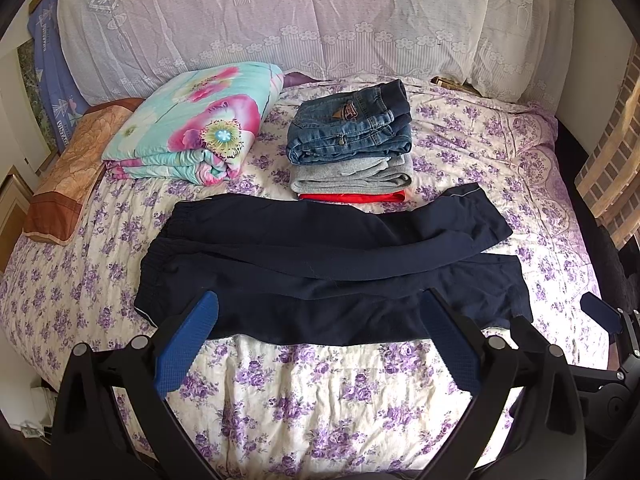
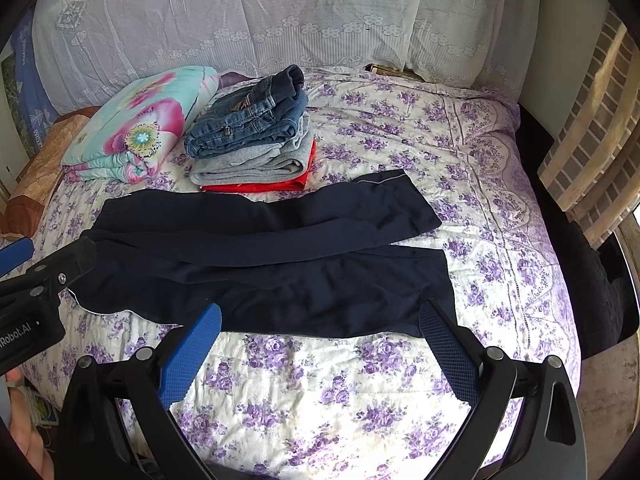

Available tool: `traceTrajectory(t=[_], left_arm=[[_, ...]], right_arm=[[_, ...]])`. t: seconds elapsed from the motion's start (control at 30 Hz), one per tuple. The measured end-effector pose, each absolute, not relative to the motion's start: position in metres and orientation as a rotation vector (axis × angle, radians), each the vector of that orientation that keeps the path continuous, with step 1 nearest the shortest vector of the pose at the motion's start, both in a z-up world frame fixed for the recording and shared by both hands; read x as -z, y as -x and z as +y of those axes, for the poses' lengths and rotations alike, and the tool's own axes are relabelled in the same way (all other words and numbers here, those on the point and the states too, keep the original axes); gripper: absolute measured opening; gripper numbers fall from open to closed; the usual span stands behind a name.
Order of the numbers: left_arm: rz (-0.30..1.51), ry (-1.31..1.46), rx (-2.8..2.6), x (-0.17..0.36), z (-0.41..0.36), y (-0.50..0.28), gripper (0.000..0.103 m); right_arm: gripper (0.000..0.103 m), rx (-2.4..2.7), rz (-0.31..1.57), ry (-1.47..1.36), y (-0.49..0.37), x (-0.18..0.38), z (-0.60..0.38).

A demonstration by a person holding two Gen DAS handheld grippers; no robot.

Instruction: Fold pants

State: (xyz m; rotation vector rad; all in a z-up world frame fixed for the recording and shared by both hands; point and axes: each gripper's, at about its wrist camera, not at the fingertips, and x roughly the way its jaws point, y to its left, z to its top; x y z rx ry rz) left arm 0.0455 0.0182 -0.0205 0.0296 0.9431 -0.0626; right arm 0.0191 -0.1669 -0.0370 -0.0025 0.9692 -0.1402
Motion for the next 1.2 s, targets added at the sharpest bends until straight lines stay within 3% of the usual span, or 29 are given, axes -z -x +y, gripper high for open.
traceTrajectory(t=[0.73,0.97,1.2], left_arm=[[0.989,0.007,0.076,0.031,0.025,-0.047,0.098],[1.344,0.381,-0.128,0.143,0.13,-0.063,0.098],[1.365,0.678,-0.378,0.22,0.255,-0.072,0.098]], right_arm=[[0.099,0.136,0.997,-0.024,-0.022,0.046,-0.173],[0.099,0.229,1.13,-0.079,-0.018,0.116,-0.215],[0.099,0.331,1.232,-0.125,-0.007,0.167,-0.255]])
